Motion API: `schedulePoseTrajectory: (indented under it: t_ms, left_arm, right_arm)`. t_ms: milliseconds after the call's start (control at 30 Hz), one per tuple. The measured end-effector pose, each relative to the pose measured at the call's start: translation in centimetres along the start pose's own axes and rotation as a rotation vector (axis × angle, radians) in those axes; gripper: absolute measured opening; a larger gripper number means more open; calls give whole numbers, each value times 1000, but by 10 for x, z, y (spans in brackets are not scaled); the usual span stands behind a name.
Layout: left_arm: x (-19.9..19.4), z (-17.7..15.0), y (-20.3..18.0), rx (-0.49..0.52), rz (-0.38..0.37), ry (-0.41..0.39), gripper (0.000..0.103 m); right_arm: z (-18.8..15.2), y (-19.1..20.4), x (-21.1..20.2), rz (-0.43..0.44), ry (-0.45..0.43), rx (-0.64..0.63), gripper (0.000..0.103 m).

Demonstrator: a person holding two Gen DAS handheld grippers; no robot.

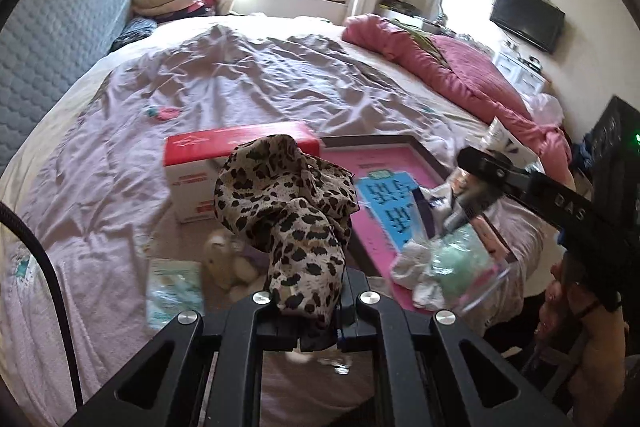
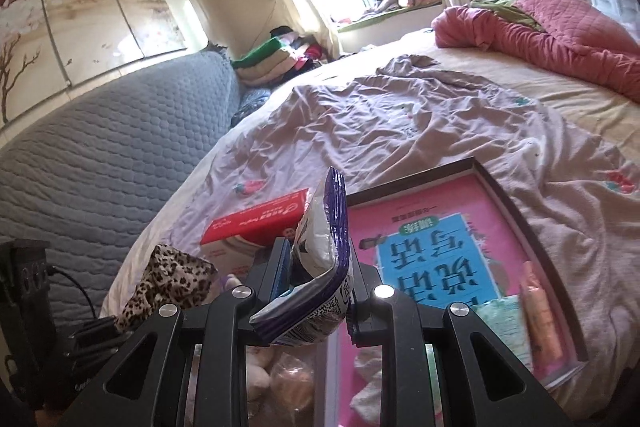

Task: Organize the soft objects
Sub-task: 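Carry the cloth in the left tool while the right tool carries the packet over the tray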

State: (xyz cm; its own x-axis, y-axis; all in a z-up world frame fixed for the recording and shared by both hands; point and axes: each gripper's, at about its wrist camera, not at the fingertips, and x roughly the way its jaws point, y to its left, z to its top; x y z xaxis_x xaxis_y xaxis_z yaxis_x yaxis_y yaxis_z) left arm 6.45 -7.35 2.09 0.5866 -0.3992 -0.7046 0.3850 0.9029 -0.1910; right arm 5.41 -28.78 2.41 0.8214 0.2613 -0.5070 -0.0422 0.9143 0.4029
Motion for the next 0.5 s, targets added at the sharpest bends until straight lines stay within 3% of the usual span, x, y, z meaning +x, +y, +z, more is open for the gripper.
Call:
schedulePoseTrajectory:
  t_ms: [500]
  left_arm:
    - [26, 3, -62, 87, -92, 58, 12]
  right_arm:
    - [10, -39, -29, -66, -56, 57, 25]
